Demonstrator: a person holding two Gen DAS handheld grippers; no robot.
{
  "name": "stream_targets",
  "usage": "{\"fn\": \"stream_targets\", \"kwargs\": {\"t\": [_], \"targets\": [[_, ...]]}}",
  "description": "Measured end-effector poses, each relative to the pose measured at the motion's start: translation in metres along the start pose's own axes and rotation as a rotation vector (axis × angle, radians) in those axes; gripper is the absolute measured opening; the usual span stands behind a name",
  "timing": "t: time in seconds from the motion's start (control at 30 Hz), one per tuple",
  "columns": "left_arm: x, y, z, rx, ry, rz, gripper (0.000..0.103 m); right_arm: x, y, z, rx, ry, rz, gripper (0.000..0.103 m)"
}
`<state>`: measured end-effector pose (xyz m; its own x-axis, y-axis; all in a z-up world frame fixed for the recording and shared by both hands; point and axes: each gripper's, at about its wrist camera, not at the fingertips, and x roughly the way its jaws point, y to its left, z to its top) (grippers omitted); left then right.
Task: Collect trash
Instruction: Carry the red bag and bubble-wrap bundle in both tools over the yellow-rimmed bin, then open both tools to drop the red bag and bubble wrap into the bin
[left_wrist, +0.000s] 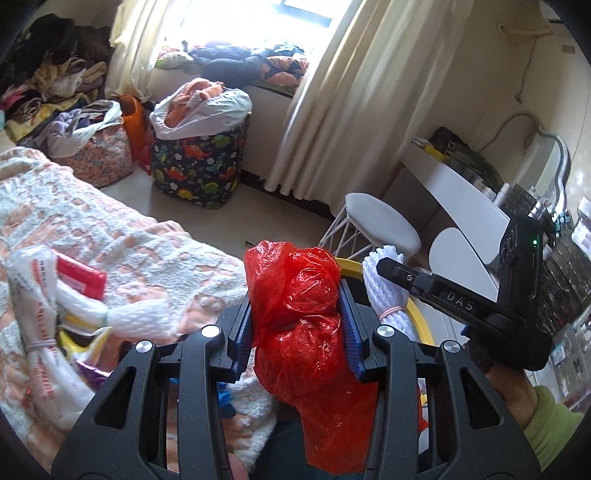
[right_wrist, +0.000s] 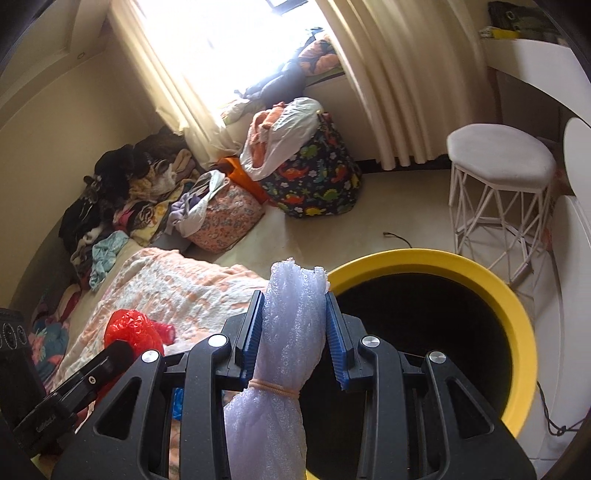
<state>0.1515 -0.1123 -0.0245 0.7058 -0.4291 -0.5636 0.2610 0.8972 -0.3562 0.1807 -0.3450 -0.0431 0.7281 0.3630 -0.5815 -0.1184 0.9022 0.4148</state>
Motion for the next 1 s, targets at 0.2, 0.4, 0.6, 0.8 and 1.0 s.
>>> {"fn": "stream_targets", "kwargs": {"t": [0.2,0.4,0.6,0.8,1.0], "targets": [[0.021,-0.025,0.0,0.045,0.013,-0.01,0.033,-0.009,-0.032,-0.001,0.044,-0.016,-0.042,0.031],[0.04,-0.044,-0.002,0.09,0.023,-0.008,0.033,-0.012,-0.058,-0.002,0.082,-0.022,-0.068,0.031],[0.059,-0.054,-0.004,0.118,0.048,0.0,0.033,-0.013,-0.075,-0.005,0.108,-0.025,-0.093,0.033],[0.075,-0.059,-0.006,0.126,0.071,0.005,0.034,-0.013,-0.088,-0.005,0.136,-0.029,-0.103,0.037],[0.081,-0.059,-0.007,0.114,0.066,0.006,0.065,-0.015,-0.096,-0.007,0.158,-0.044,-0.118,0.058]]}}
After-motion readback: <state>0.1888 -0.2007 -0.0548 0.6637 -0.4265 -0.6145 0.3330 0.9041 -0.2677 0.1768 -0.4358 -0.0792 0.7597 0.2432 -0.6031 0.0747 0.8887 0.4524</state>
